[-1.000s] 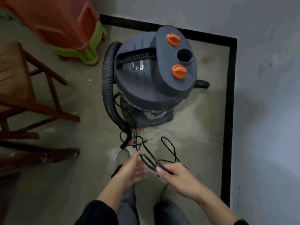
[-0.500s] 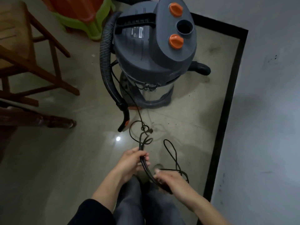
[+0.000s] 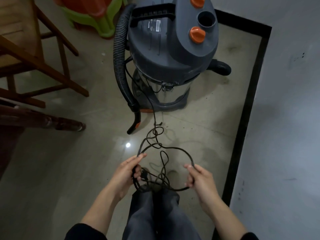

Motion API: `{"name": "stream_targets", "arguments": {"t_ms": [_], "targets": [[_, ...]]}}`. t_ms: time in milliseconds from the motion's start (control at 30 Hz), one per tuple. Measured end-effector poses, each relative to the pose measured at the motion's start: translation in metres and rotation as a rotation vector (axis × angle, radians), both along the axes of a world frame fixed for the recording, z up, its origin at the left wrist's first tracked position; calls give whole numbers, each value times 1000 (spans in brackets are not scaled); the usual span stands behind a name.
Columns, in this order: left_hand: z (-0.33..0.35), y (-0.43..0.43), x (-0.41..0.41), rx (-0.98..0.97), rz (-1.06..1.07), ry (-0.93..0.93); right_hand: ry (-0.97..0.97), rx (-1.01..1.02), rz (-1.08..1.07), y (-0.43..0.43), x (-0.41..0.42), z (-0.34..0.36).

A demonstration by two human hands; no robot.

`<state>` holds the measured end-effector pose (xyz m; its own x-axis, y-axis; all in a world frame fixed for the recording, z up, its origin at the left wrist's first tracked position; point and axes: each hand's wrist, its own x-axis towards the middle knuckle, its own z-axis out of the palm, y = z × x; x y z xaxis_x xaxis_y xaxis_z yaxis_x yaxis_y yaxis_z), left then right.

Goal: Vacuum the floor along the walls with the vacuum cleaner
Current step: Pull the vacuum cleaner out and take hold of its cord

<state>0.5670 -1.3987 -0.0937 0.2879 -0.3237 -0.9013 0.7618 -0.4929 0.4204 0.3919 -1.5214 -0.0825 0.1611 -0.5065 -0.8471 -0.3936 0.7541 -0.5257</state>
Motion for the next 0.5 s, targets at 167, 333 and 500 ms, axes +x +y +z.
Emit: {"name": "stream_targets", "arguments": {"t_ms": [167,333,500], "targets": [[6,16,19,33,189,-33,163,-280,-187,-35,-1,4],[21,10,8,-47,57,-83,113,-168,278,-14,27,-20],[32,8,4,-49,30,-118,68,43,527,21,62,-28]]}}
